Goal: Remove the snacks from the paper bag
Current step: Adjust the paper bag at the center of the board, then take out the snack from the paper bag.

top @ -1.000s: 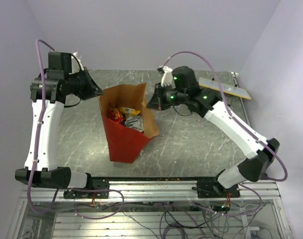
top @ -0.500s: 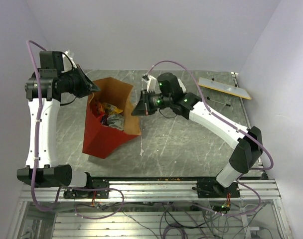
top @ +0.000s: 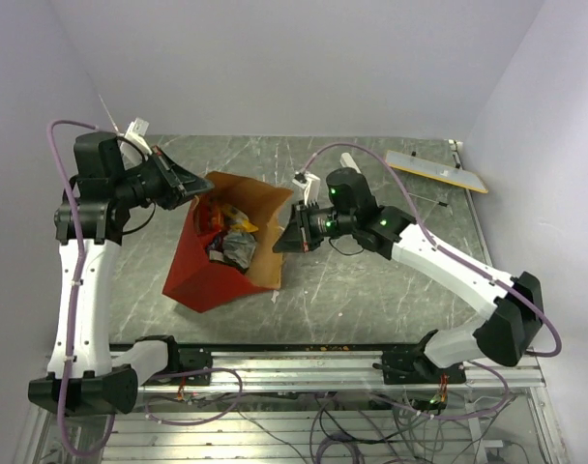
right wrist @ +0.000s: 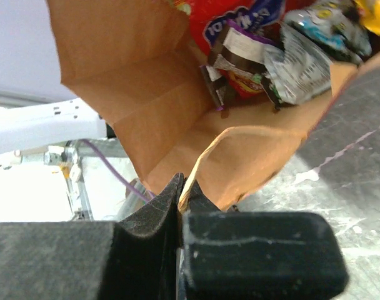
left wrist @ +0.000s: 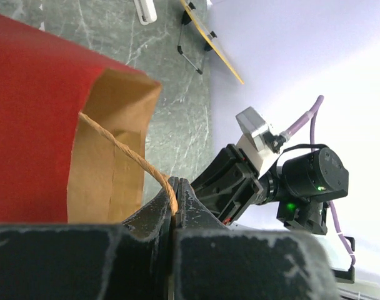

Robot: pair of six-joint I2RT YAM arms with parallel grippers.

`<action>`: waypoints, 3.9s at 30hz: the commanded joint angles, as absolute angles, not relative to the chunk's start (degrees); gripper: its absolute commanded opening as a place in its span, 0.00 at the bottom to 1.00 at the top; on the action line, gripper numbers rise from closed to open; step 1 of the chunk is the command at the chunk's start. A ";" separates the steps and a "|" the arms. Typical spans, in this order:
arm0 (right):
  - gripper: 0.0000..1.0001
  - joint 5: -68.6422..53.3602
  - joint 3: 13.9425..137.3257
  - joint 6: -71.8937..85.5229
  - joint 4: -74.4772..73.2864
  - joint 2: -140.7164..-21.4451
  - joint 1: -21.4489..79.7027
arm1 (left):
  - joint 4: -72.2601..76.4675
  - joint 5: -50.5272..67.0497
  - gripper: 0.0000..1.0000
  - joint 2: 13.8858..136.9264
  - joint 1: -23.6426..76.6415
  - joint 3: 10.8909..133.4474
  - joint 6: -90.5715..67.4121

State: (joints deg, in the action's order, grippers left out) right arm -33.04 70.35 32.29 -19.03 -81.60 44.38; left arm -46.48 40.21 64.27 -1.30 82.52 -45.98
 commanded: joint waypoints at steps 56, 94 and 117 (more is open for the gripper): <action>0.63 8.67 82.71 46.51 -10.86 -94.95 59.00 | -35.74 44.95 0.07 54.15 0.32 71.19 -54.83; 0.28 26.98 102.49 45.07 -8.85 -123.09 62.78 | -54.58 35.34 0.07 56.43 0.29 80.79 -44.02; 0.00 22.96 97.27 41.39 -10.26 -105.83 62.83 | -60.04 19.79 0.07 54.51 0.32 87.19 -42.29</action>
